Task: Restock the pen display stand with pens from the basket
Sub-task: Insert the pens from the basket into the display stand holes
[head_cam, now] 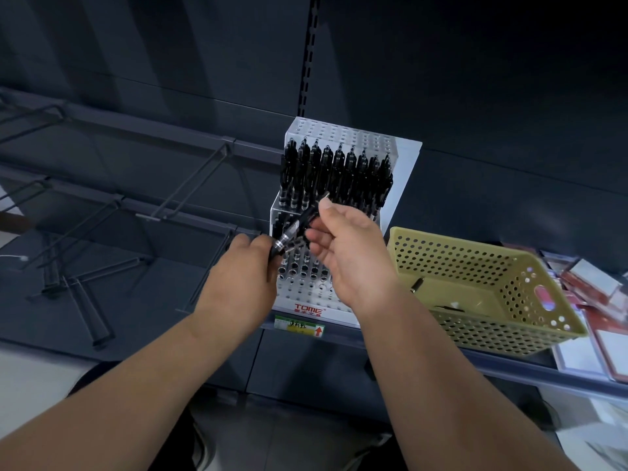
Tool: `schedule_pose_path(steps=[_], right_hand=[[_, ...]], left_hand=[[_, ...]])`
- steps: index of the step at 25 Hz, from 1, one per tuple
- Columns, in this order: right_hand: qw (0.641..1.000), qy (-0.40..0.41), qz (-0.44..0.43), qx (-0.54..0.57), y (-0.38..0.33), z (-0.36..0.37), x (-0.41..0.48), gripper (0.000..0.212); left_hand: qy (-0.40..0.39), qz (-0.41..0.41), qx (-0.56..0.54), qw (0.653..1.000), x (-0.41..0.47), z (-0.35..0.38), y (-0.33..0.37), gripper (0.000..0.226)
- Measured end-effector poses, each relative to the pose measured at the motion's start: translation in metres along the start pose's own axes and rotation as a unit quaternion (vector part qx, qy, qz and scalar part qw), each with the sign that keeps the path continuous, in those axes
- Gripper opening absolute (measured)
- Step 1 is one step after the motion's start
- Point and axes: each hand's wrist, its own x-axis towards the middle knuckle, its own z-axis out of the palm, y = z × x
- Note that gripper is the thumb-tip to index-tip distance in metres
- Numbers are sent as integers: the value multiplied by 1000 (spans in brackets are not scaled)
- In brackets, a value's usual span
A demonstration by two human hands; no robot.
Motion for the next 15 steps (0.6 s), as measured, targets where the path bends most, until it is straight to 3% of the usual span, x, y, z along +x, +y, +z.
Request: schedule_pose_path(steps=[4,7,12,15], right_hand=[[996,-19,46,80,4,6,3,7],[994,-32,47,96,5,6,2,9],[985,101,-18,136,-13,-10,9,14],[985,151,-58,60,-5,-12,19,13]], left_hand=[[6,21,24,999,-3,1,-1,18],[11,-9,-12,1000,0,3,-8,19],[73,-82,-64,992,3,2,-29,21],[86,-112,-145,979,4,3,-36,15]])
